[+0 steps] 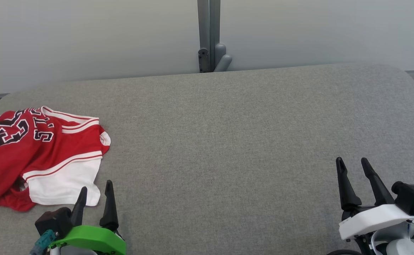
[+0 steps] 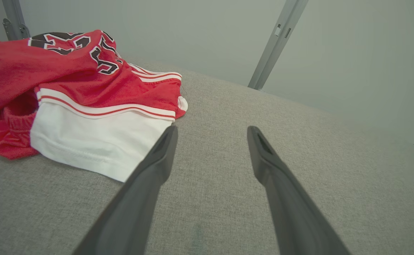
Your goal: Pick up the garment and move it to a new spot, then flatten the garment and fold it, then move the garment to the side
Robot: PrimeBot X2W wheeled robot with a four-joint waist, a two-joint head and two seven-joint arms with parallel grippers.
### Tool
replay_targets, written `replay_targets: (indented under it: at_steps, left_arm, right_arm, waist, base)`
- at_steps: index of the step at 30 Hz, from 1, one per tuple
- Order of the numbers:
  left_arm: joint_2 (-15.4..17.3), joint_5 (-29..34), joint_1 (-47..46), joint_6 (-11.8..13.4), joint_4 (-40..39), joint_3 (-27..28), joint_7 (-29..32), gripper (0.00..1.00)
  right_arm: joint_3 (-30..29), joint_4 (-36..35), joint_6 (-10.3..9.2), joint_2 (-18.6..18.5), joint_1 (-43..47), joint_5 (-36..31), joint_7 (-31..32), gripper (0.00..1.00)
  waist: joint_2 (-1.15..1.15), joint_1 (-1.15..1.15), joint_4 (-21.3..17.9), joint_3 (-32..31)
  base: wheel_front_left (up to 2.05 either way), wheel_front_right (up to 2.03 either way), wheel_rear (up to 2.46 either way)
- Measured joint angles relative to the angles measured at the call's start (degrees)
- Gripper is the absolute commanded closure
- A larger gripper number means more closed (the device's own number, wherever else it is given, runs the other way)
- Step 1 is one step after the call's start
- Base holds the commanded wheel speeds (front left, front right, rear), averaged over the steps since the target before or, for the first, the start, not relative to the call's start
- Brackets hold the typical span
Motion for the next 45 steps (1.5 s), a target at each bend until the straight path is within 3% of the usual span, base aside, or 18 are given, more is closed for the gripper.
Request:
replay_targets:
  at_steps: [20, 45]
  left_arm:
    - [-0.05, 11.39, 0.55, -0.27, 0.27, -0.33, -2.6, 0.0]
    - [-0.71, 20.86, 0.54, -0.46, 1.7, 0.81, -5.28, 0.0]
  right_arm:
    - [0.42, 0.19, 0.0, -1.12, 0.0, -7.8, -2.55, 0.0]
    - [0.13, 0.6, 0.0, -1.52, 0.87, -14.16, -5.35, 0.0]
  waist:
    - [0.0, 0.0, 0.9, -0.23]
    - [0.0, 0.0, 1.38, -0.88]
  base:
    - [0.0, 0.0, 0.0]
    - [0.0, 0.0, 0.0]
